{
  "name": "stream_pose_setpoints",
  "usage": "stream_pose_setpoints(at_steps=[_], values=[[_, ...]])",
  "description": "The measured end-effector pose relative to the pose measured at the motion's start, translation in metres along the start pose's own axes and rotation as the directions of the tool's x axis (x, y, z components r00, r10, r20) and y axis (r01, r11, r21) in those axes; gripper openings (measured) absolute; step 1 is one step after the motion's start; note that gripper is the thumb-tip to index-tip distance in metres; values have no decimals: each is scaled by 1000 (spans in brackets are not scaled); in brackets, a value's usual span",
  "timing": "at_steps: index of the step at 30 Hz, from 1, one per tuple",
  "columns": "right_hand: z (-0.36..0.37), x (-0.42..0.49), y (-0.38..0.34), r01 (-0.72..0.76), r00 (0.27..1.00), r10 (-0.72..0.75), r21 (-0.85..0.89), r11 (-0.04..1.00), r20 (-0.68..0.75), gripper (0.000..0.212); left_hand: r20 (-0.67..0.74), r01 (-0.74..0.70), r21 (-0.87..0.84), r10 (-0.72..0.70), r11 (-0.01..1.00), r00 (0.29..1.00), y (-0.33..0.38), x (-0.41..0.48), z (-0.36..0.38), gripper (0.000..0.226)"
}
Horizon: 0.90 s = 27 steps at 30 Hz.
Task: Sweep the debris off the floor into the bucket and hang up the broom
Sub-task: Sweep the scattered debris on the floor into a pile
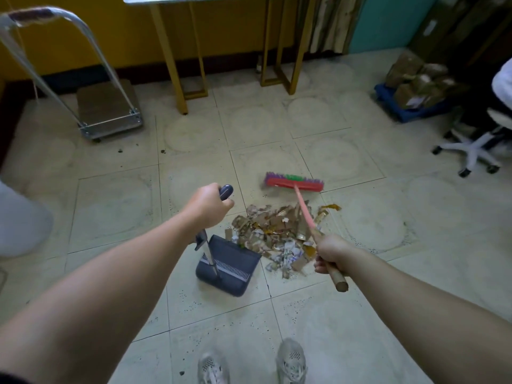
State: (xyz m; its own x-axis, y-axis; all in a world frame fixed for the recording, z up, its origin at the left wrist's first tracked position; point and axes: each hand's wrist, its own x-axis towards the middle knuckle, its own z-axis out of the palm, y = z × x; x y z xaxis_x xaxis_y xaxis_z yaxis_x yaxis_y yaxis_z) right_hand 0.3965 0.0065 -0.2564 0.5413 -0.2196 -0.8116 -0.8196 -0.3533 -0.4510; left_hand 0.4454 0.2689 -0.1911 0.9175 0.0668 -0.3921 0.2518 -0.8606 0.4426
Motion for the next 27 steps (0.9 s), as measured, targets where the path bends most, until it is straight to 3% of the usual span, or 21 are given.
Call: stream_pose_setpoints(at_steps=[5, 8, 14, 18, 27], values=[[11, 11, 13, -15, 1000, 17, -96, 995, 23, 47, -13, -31, 3, 31, 1000, 999, -1, 2, 0, 18], [25, -5, 28, -72, 994, 82, -136, 988, 66, 35, -24, -40, 12, 40, 999, 999, 1, 3, -1, 18], [31, -41, 44, -2, 988, 66, -407, 913, 143, 22, -34, -34, 51, 36, 998, 999, 1, 2, -2, 19], [31, -58, 42, 15, 980, 95, -544, 839, 172, 26, -25, -27, 58, 29, 998, 999, 2, -3, -2, 20], [17, -61, 7, 152, 987, -81, -638, 754, 139, 19, 54, -46, -31, 48, 998, 997, -3, -13, -4, 23]])
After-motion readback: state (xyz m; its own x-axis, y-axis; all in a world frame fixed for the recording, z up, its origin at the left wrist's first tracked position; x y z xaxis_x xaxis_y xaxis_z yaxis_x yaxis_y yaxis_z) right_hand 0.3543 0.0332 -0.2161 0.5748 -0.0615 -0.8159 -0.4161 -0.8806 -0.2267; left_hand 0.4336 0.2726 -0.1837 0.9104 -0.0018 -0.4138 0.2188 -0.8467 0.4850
